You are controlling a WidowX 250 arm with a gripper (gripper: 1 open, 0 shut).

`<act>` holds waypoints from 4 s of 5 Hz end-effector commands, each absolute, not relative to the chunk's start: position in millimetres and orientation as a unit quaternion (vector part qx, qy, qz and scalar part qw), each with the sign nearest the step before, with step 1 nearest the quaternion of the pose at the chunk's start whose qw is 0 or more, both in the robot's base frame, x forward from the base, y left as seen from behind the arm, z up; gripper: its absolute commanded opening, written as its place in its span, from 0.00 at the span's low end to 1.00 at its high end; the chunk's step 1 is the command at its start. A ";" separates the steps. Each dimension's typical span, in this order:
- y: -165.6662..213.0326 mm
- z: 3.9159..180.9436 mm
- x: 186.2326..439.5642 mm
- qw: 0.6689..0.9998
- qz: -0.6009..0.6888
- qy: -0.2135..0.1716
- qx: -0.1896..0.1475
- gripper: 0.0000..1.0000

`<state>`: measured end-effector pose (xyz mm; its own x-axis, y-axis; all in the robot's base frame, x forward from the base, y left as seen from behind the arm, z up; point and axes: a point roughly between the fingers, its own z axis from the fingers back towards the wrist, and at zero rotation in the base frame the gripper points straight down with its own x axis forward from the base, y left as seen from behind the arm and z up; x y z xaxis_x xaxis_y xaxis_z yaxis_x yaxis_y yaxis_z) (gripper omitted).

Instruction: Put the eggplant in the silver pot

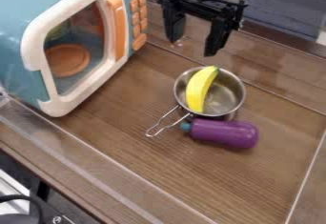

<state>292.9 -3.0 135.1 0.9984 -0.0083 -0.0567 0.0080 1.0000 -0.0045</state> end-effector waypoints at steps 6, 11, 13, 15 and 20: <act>-21.6 150.4 294.5 0.999 -0.031 -0.015 -0.008 1.00; -10.1 155.3 288.1 0.999 0.005 -0.037 -0.007 1.00; -6.8 150.8 286.3 0.999 -0.021 -0.039 -0.009 1.00; 2.4 153.7 288.1 0.998 -0.028 -0.047 -0.011 1.00; -9.6 137.4 291.7 0.997 -0.072 -0.019 -0.020 1.00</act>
